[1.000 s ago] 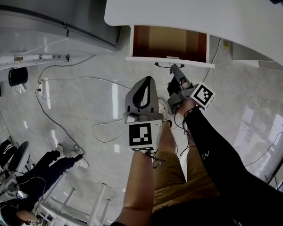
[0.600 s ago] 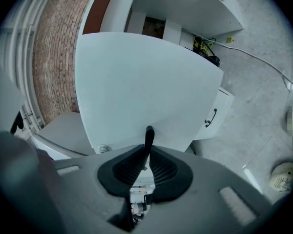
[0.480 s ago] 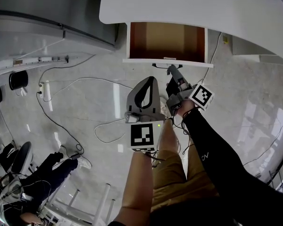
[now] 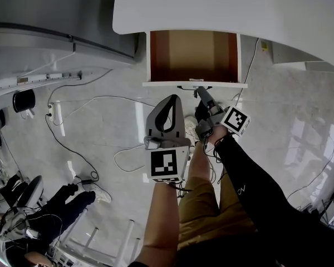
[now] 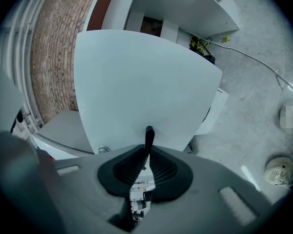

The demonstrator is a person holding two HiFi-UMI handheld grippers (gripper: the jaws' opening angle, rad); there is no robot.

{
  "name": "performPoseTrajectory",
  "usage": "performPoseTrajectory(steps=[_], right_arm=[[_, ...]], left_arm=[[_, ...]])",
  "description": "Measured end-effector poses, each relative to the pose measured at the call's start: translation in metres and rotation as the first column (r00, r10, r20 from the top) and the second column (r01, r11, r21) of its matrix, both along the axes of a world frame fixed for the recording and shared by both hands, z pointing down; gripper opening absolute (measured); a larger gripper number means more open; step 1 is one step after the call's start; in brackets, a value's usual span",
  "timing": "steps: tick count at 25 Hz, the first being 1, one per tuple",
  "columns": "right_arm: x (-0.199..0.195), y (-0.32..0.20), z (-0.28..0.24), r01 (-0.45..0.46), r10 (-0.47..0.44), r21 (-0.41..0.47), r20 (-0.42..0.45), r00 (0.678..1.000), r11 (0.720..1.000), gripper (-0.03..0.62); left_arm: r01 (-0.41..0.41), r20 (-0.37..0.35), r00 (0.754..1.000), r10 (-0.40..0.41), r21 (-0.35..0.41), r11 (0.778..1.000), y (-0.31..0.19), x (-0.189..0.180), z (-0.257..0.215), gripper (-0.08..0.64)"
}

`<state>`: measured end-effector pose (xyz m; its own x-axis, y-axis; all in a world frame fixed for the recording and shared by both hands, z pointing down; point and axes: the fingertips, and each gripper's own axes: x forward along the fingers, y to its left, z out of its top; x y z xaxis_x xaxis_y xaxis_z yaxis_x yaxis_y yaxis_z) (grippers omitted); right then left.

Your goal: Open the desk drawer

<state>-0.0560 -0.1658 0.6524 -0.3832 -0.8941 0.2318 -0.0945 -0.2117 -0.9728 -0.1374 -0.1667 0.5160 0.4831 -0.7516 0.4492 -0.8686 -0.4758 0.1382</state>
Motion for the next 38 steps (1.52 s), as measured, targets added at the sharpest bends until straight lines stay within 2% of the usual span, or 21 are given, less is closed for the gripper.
performPoseTrajectory(steps=[9,14,18,23,25,32,38], right_arm=[[0.004,0.027,-0.005,-0.005,0.006,-0.013,0.013,1.000,1.000,0.034],[0.010,0.041,0.000,0.023,-0.023,-0.029,0.014,1.000,0.999,0.034],[0.014,0.044,0.003,0.053,-0.052,-0.034,0.020,0.998,0.998,0.034],[0.006,0.044,0.003,0.064,-0.061,-0.040,0.057,0.997,0.997,0.034],[0.000,0.048,0.003,0.074,-0.071,-0.049,0.070,0.995,0.996,0.034],[-0.014,0.059,0.007,0.104,-0.099,-0.066,0.083,0.992,0.992,0.034],[-0.010,0.061,0.016,0.101,-0.094,-0.088,0.077,0.993,0.991,0.034]], left_arm=[[0.023,-0.025,0.999,-0.022,0.027,0.999,0.010,0.007,-0.022,0.008],[0.047,-0.008,0.999,-0.047,0.031,0.998,0.019,0.013,-0.025,0.008],[0.055,0.036,0.998,-0.056,0.012,0.998,0.027,0.015,-0.016,0.008],[0.093,0.029,0.995,-0.093,0.010,0.996,0.033,0.014,-0.015,0.008],[0.099,0.046,0.994,-0.099,-0.008,0.995,0.039,0.009,-0.014,0.008],[0.140,-0.006,0.990,-0.140,0.012,0.990,0.044,0.003,-0.015,0.008],[0.141,0.014,0.990,-0.141,0.005,0.990,0.041,-0.001,-0.006,0.008]])
